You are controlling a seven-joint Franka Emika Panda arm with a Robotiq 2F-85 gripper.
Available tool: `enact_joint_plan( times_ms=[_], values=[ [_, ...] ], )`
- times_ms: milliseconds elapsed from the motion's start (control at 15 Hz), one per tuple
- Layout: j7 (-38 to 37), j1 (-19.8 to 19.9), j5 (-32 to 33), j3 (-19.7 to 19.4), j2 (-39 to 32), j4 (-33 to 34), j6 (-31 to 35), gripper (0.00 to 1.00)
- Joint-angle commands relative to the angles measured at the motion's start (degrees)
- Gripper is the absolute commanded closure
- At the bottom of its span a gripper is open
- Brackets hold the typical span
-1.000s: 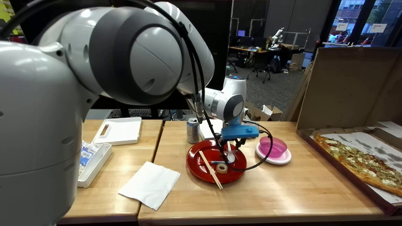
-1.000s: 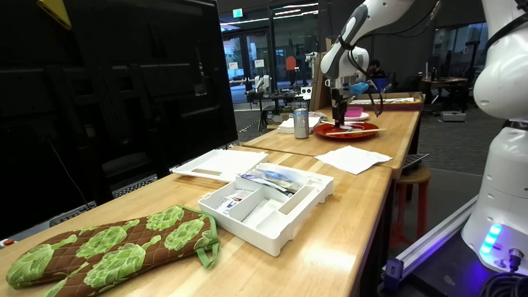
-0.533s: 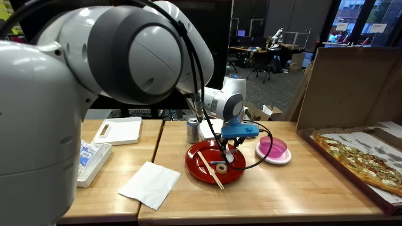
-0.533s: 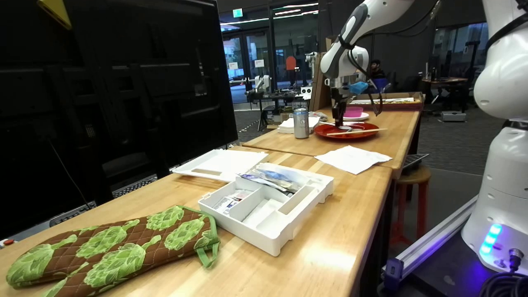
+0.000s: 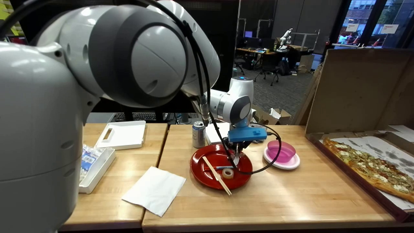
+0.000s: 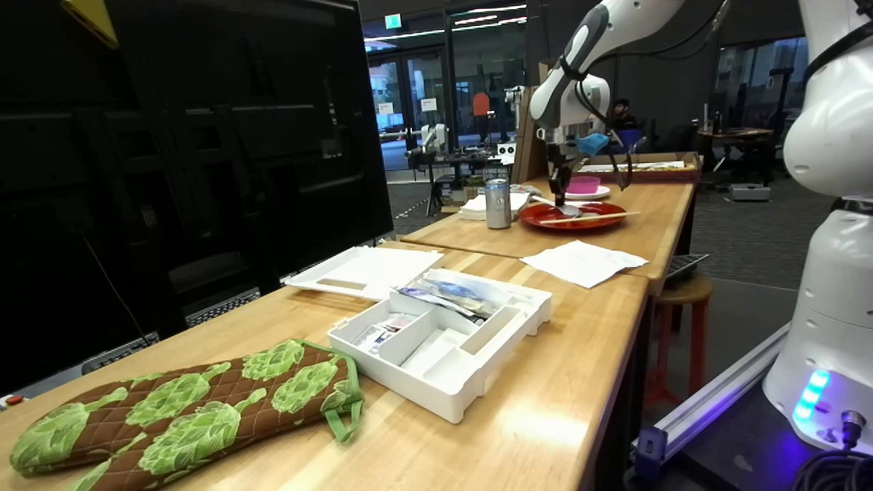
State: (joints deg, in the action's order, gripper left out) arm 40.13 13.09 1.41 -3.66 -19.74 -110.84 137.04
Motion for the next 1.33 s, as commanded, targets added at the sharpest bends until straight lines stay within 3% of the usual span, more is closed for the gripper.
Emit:
enact_joint_plan(
  times_ms=[0, 200, 267, 400, 733, 800, 867, 1067, 1267],
  values=[
    [0.18, 0.19, 0.22, 0.16, 2.22, -2.68, 1.51, 0.85],
    [0.28, 0.32, 0.04, 0.19, 2.33, -3.08, 2.18, 0.83],
    [0.35, 0.37, 0.0, 0.2, 2.42, -3.27, 2.34, 0.92],
    [0.43, 0.42, 0.0, 0.16, 2.59, -3.54, 2.64, 1.0],
    [0.8, 0.63, -0.09, 0.22, 3.12, -4.25, 3.33, 1.0],
    [0.67, 0.56, 0.16, 0.13, 3.29, -4.57, 3.6, 0.93],
    [0.55, 0.49, 0.35, 0.07, 3.41, -4.83, 3.83, 0.74],
    [0.45, 0.4, 0.38, 0.07, 4.16, -6.05, 4.89, 0.58],
    [0.49, 0.35, 0.37, 0.07, 5.1, -7.53, 6.2, 0.36]
  ],
)
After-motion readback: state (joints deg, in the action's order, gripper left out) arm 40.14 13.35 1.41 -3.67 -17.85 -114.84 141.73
